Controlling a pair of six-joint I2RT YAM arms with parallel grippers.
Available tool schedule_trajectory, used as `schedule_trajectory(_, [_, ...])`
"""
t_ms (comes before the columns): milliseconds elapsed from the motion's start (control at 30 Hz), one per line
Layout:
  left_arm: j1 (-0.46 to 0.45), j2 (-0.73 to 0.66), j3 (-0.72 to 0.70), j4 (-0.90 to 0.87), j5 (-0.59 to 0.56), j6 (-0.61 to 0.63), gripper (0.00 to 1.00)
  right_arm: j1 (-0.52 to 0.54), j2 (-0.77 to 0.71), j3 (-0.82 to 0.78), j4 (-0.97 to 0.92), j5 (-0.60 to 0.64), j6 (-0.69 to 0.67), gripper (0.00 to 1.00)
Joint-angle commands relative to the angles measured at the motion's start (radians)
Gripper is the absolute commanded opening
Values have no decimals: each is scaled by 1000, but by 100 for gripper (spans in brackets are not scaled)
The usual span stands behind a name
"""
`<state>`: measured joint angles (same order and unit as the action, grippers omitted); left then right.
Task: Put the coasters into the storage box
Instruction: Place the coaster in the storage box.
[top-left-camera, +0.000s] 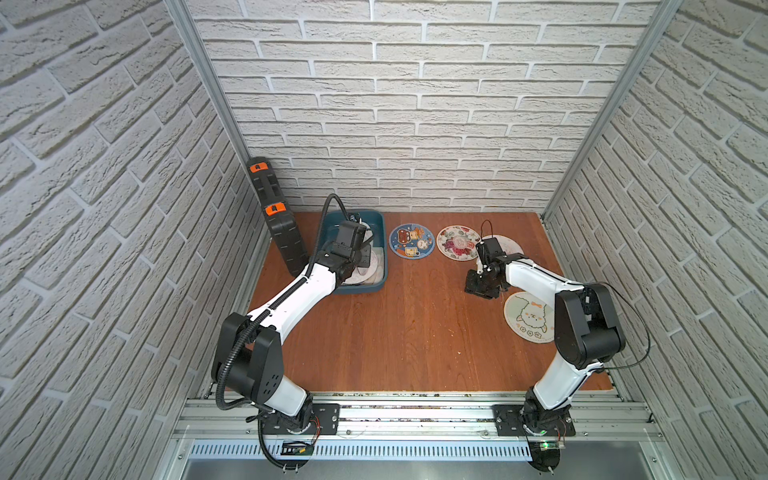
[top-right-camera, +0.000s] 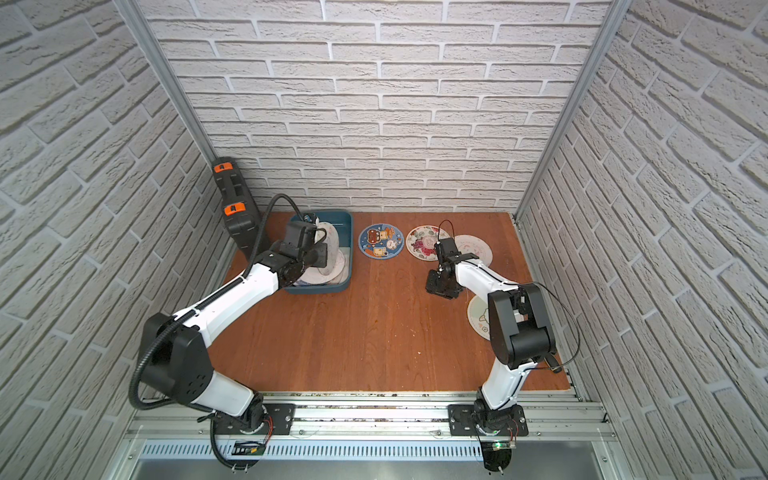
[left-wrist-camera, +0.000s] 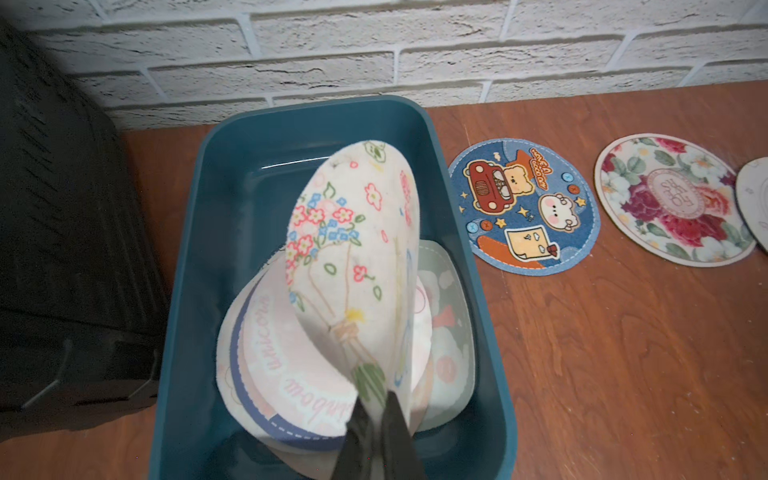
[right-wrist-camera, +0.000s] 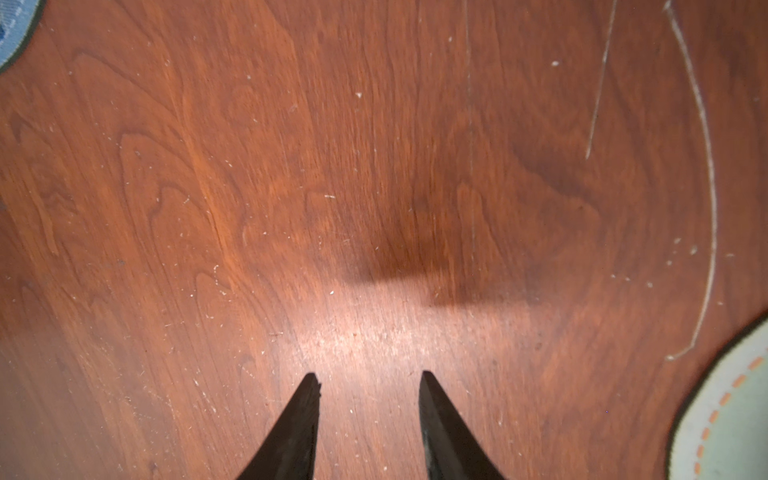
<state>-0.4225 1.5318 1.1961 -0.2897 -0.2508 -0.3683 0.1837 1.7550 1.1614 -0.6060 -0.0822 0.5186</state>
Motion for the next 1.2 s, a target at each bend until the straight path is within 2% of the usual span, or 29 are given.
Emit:
schedule_trajectory(0, [29, 34, -13, 85, 53, -28, 0, 8, -16, 9, -7, 17, 4, 41])
schedule_trajectory(300, [86, 168, 2, 2, 7, -67, 0, 17, -17, 13, -13, 26, 8, 41])
schedule_trajectory(733, [88, 281, 44, -93, -109, -57, 1, 32, -11, 21, -16, 33, 10, 41])
schedule_trajectory(867, [86, 274, 55, -126, -144, -58, 28, 34, -9, 21, -16, 33, 11, 41])
schedule_trajectory(1033, [63, 249, 65, -156, -191, -47, 69, 36, -9, 20, -12, 34, 9, 41])
schedule_trajectory(1167, [28, 217, 81, -175, -232, -27, 88, 37, -12, 16, -13, 37, 6, 41])
